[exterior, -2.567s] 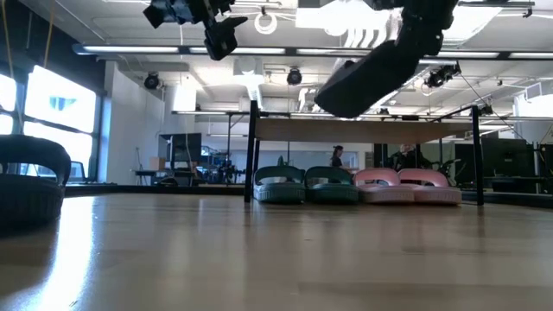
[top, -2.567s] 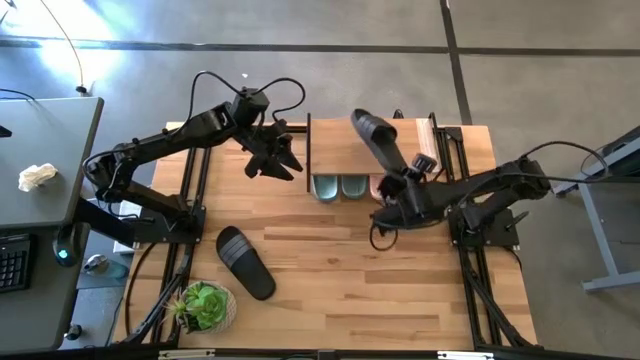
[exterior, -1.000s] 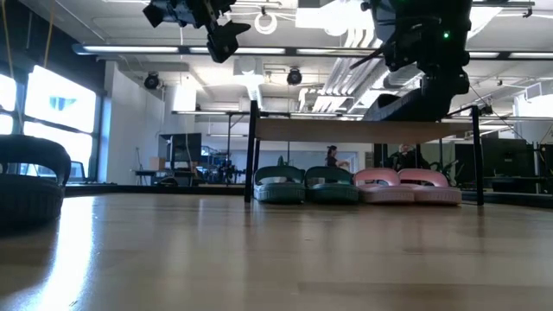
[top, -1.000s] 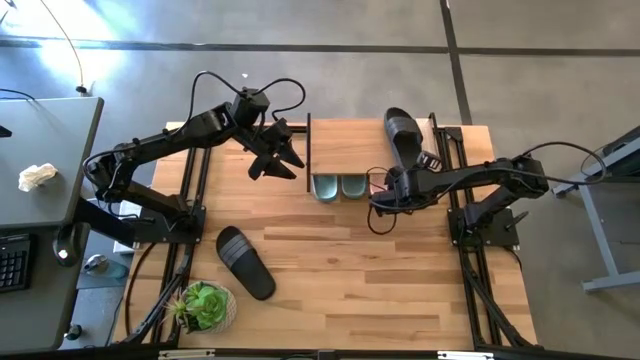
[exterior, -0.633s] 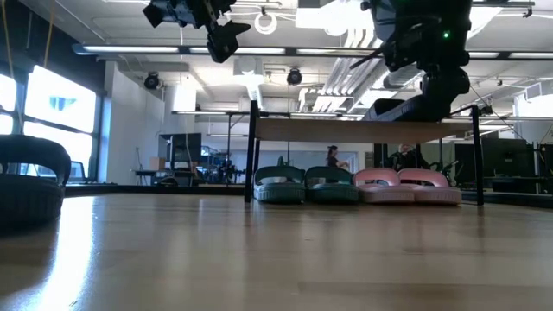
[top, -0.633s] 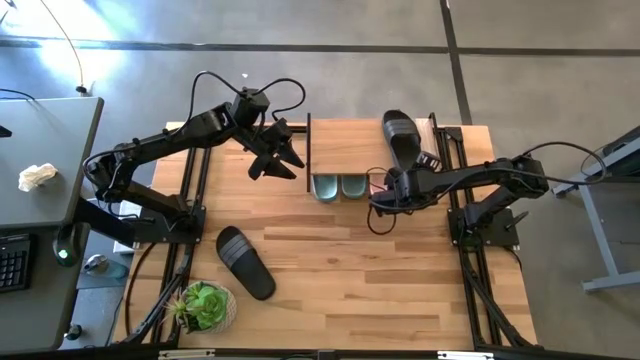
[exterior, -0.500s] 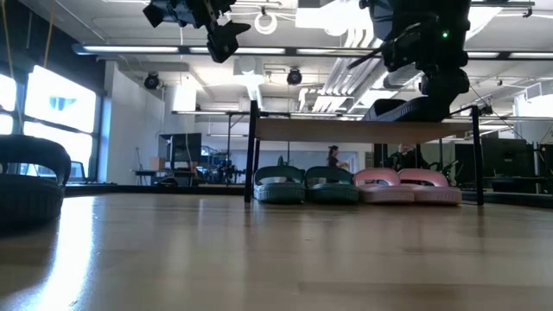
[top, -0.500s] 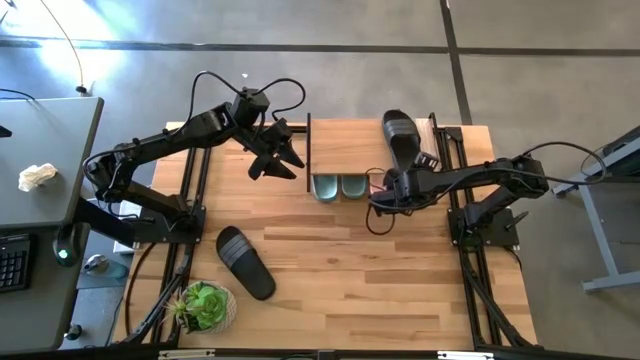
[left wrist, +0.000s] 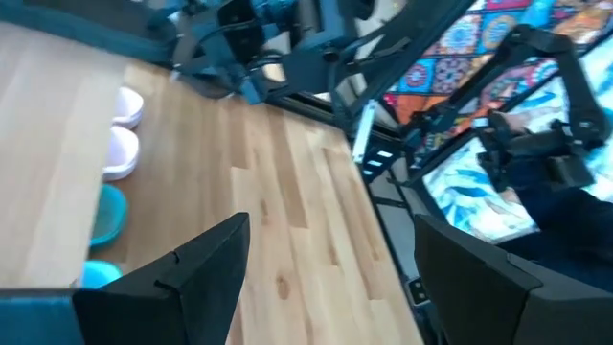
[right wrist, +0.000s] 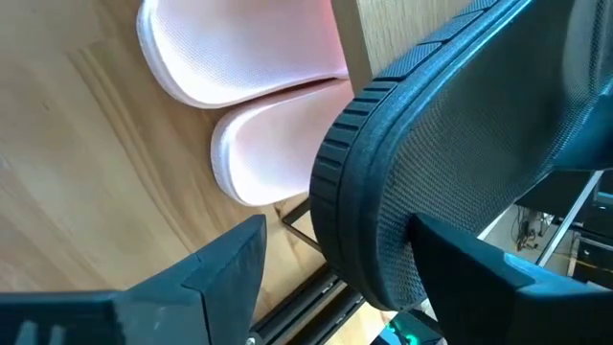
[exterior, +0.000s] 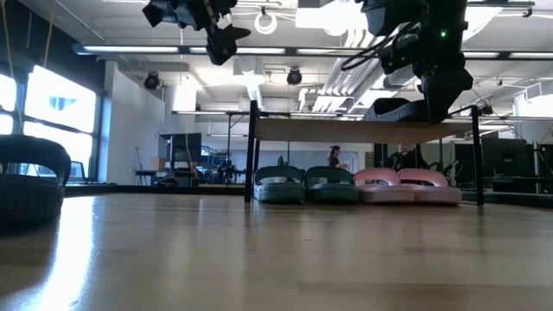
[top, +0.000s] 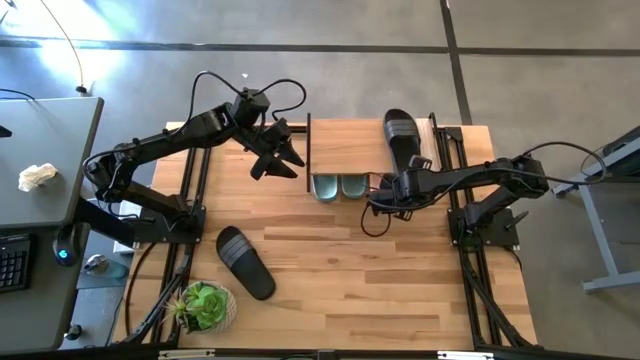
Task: Pick and place slides into the shelf
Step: Put the right black slide on the shelf
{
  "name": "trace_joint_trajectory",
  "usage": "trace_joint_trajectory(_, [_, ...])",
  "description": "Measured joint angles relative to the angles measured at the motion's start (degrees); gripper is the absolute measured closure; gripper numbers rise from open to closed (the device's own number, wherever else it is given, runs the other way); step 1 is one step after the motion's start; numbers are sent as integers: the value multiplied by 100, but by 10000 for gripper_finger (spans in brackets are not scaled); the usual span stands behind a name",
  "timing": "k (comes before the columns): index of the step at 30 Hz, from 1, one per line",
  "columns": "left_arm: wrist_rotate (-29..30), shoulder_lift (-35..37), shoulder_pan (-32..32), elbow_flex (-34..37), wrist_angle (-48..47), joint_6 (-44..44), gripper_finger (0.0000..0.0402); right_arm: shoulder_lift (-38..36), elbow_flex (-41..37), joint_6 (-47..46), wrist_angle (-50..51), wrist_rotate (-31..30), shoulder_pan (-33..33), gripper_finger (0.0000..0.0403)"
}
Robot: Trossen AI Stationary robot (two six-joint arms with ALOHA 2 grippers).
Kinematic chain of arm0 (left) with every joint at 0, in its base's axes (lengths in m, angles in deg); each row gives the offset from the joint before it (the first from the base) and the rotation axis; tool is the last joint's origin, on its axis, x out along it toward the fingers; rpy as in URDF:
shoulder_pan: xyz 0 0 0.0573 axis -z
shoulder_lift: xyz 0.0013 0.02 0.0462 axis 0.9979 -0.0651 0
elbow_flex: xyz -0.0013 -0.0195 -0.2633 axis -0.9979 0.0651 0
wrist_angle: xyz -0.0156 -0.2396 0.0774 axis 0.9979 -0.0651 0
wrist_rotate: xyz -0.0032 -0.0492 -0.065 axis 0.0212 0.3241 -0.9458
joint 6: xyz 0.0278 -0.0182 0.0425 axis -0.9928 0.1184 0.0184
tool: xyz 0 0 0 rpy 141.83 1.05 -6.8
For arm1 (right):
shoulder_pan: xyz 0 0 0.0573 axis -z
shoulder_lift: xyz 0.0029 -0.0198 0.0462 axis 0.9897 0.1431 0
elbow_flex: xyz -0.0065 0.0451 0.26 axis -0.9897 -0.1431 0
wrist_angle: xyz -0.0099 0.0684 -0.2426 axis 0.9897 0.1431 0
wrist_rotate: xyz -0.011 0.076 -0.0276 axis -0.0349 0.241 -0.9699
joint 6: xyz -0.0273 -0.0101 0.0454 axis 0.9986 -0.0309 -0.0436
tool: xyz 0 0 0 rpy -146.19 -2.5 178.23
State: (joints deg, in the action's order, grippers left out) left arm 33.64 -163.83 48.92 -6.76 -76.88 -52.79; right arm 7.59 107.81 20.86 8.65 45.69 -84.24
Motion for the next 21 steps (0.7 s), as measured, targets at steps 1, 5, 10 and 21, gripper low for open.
trace_joint_trajectory(1, [71, 0, 0, 0, -37, -1, 126, 0, 0, -12, 2, 0, -17, 155])
trace_joint_trajectory(5, [278, -2, 0, 0, -240, -1, 126, 0, 0, -12, 0, -85, -147, 155])
trace_joint_trajectory(10, [279, -2, 107, 0, -478, 187, 126, 0, 2, -13, 0, -288, -461, 155])
trace_joint_trajectory(21, [1087, -2, 467, 0, -2006, 841, 126, 0, 507, -594, 357, -439, -1283, 155])
